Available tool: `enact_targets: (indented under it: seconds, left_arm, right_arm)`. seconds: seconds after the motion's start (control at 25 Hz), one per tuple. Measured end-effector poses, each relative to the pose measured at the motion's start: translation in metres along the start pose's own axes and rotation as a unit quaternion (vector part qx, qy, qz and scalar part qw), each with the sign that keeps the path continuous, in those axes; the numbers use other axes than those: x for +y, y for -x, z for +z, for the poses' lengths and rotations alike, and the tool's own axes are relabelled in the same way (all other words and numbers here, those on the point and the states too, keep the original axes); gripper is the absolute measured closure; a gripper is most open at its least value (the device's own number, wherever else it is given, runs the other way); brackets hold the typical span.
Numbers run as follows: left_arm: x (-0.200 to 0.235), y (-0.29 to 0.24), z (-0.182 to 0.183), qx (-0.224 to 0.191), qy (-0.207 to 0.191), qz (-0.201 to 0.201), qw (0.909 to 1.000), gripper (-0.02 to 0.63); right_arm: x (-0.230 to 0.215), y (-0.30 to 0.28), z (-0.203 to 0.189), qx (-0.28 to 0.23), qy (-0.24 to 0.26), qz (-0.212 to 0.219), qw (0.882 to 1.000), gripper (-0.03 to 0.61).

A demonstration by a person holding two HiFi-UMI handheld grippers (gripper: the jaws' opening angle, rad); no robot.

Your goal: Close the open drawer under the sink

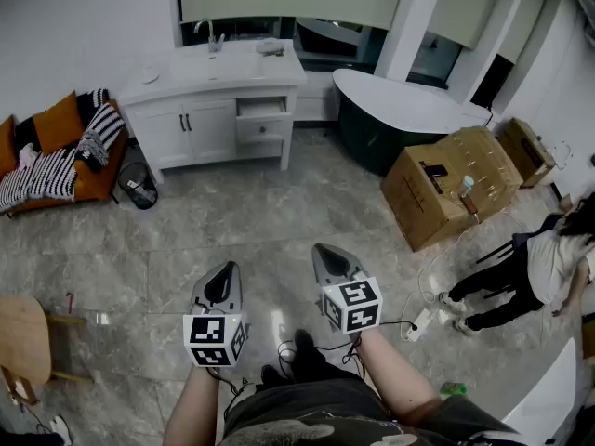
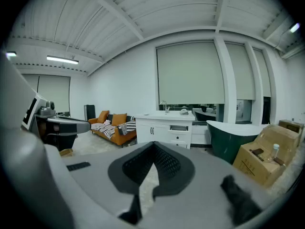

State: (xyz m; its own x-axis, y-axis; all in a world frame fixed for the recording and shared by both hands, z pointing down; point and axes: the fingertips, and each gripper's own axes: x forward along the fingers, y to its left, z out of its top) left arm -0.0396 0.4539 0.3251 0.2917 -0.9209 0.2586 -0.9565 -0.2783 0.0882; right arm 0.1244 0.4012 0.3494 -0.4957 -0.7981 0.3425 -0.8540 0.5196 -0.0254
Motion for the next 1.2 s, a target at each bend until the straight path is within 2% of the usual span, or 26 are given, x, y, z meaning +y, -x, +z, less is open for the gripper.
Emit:
enact_targets:
  seconds: [0.68,0.8,0.96,1.2]
  left_arm:
    - [-0.009,0.022,-0.008,-0.003,-0.002,-0.019,0.9998,0.598]
    - [-0.005,0.022,-0.014,0.000,0.004,-0.019,0.9998,0.598]
    - [-0.006,0.015,-0.012,-0.022,0.018,-0.037,0.9989,0.598]
    - [0.012,-0.028,-0.011,-0.024,-0.009,-0.002,0.9997,0.597]
  right_arm:
    - [0.018,0.014,-0.007,0.001,0.022,0.001,1.000,0.555]
    - [0.018,0.015,-0.006,-0.016,-0.002,0.011,1.000,0.555]
    - [0.004,0.006,-0.006,-0.037,-0.040,0.020,0.998,0.554]
    - [-0.038,-0.044,-0.007,-0.047,-0.064,0.023,0.997,0.552]
